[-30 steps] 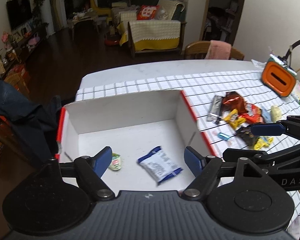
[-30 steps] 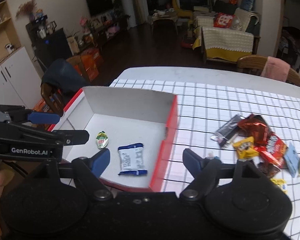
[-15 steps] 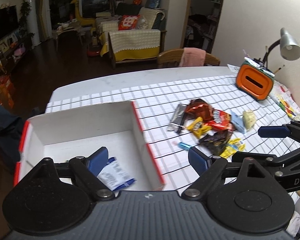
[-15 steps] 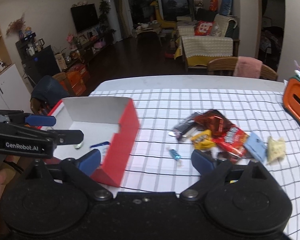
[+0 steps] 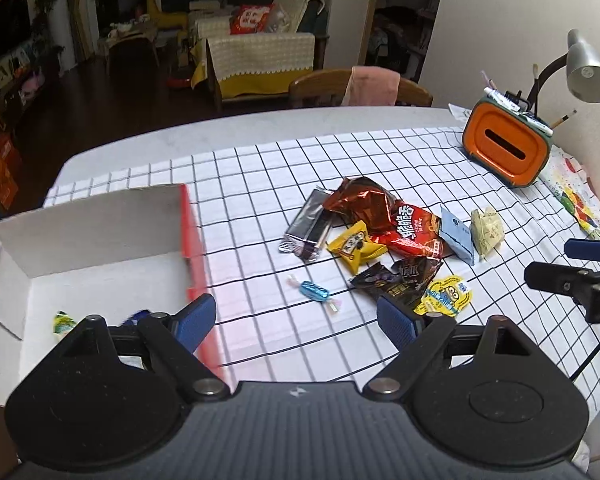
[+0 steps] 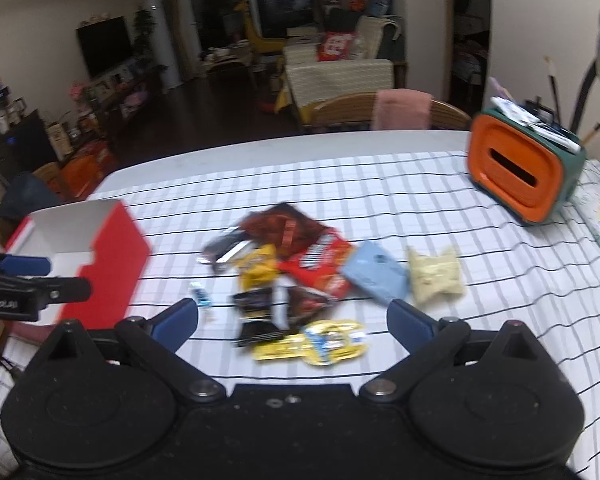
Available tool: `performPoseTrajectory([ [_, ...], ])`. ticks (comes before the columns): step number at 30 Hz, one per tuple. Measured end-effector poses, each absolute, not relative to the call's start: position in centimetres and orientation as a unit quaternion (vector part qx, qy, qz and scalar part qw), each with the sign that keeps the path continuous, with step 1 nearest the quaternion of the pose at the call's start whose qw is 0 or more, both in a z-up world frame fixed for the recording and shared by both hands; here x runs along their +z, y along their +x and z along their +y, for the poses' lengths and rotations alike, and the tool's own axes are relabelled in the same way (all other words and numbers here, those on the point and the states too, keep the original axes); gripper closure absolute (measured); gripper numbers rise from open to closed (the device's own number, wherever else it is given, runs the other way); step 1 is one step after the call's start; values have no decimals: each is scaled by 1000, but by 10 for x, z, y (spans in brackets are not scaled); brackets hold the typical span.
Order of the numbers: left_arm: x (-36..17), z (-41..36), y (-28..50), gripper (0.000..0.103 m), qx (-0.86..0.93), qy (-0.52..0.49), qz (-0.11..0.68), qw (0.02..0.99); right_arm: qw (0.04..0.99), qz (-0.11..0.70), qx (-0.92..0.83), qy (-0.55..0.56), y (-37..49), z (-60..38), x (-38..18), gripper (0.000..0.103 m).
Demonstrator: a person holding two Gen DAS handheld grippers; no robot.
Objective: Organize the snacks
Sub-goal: 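Move both tools back toward the snack pile, then grasp the cream pastry pack with the right tool while the left tool grasps the blue candy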
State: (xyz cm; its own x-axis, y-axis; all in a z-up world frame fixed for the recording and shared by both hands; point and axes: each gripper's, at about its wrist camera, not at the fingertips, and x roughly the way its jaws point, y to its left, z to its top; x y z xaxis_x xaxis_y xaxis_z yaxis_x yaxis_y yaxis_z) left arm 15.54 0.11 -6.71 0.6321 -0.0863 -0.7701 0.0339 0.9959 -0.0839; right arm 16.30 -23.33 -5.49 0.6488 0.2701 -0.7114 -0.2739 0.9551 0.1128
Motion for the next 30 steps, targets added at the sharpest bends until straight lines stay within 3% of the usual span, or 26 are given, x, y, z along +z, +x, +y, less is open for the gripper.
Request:
performPoseTrajectory([
  [10,-95,-29,196,15,4,-55,460,886,905,414,99,-1,219,-299,-96,3],
  [21,-124,-38,245,15,53,-110,495,860,889,448,46,85,278,-345,-123,7],
  [28,-147,-34,268,16,75,-134,518,841,872,472,7,126,308,-354,-145,18],
  [30,-155,-30,274,23,83,-148,529,831,872,475,15,122,313,-352,-148,22],
])
